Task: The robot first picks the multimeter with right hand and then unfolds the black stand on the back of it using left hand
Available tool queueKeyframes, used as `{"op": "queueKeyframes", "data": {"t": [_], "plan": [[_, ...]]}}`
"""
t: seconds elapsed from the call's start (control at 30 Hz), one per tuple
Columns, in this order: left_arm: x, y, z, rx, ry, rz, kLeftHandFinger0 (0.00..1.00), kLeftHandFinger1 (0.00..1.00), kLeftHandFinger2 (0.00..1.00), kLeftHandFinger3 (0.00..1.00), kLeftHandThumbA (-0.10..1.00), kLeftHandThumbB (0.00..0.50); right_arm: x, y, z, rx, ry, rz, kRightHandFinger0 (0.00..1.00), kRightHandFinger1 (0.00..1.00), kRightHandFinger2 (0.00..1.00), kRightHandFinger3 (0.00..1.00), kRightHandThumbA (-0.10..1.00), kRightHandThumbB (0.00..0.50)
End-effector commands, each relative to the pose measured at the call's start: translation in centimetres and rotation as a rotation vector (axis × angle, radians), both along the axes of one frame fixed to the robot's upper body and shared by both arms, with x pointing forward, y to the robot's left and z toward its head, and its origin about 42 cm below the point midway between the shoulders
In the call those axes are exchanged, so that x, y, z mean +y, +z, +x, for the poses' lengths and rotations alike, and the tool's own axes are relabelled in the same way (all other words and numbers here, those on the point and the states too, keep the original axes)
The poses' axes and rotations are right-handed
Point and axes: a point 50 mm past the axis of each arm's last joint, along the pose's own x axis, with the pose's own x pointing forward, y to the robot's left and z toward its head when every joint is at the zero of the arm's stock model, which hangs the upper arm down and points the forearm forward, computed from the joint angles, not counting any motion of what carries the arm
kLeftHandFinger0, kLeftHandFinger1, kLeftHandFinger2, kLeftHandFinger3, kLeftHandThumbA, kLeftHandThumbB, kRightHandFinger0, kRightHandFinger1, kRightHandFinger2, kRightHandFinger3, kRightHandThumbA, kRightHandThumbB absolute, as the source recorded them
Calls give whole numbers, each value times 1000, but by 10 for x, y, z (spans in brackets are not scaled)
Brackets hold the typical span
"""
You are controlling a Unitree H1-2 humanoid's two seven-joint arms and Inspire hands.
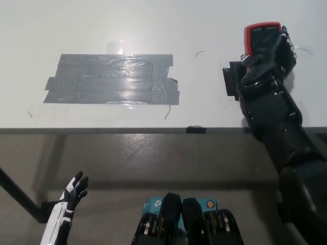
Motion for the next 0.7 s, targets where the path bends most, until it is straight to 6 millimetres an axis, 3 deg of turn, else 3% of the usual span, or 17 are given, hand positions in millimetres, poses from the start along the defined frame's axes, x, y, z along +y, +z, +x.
{"op": "queueKeyframes", "data": {"t": [0.0, 0.03, 0.13, 0.2, 0.23, 0.27, 0.33, 0.37, 0.43, 0.5, 0.53, 0.57, 0.6, 0.63, 0.67], "plan": [[2, 15, 4, -71, -24, 2, 1000, 1000, 1000, 1000, 1000, 17, -13, 19, 8, -87, -4, 20, 460, 570, 679, 796, 302, 346], [2, 16, 5, -70, -23, 2, 1000, 1000, 1000, 1000, 1000, 16, -14, 16, 8, -87, -4, 21, 353, 450, 583, 799, 308, 335], [3, 16, 4, -69, -24, -3, 1000, 1000, 1000, 1000, 1000, 7, -14, 13, 7, -93, -2, 17, 294, 360, 509, 876, 342, 327], [4, 17, 6, -72, -19, -8, 1000, 1000, 1000, 1000, 989, 8, -14, 14, 8, -109, 8, 23, 340, 412, 555, 822, 340, 325], [5, 17, 6, -80, -21, -5, 1000, 1000, 1000, 1000, 985, 0, -15, 14, 8, -119, 14, 39, 464, 564, 672, 776, 333, 314], [4, 17, 8, -88, -23, -7, 1000, 1000, 1000, 1000, 985, 0, -16, 15, 9, -123, 16, 38, 502, 587, 679, 755, 332, 307], [4, 17, 8, -86, -22, -2, 1000, 1000, 996, 1000, 991, 7, -18, 16, 9, -146, 18, 46, 612, 739, 770, 739, 321, 309], [4, 17, 8, -86, -20, 0, 1000, 1000, 993, 1000, 994, 8, -18, 18, 9, -151, 20, 41, 658, 772, 782, 734, 324, 303], [5, 16, 8, -86, -20, 0, 1000, 1000, 990, 1000, 996, 6, -19, 21, 10, -160, 25, 23, 606, 707, 748, 835, 316, 298], [5, 17, 9, -87, -18, 5, 1000, 1000, 983, 1000, 1000, 12, -18, 30, 11, -206, 18, 46, 343, 404, 496, 605, 297, 306], [6, 17, 9, -86, -20, 7, 1000, 1000, 982, 1000, 1000, 11, -18, 35, 12, -252, 25, 81, 189, 260, 377, 600, 309, 304], [5, 17, 9, -88, -21, 10, 1000, 1000, 979, 1000, 1000, 2, -19, 40, 12, -290, 38, 123, 116, 165, 295, 521, 313, 291], [6, 17, 8, -84, -23, 14, 1000, 1000, 978, 1000, 1000, 2, -20, 48, 13, -357, 39, 227, 199, 274, 345, 444, 250, 295], [6, 17, 8, -83, -23, 14, 1000, 1000, 977, 1000, 1000, 2, -20, 48, 13, -364, 39, 239, 208, 277, 337, 435, 235, 296], [6, 17, 7, -82, -24, 18, 1000, 1000, 976, 1000, 1000, 1, -20, 54, 12, -422, 40, 311, 126, 151, 190, 187, 204, 306]]}}
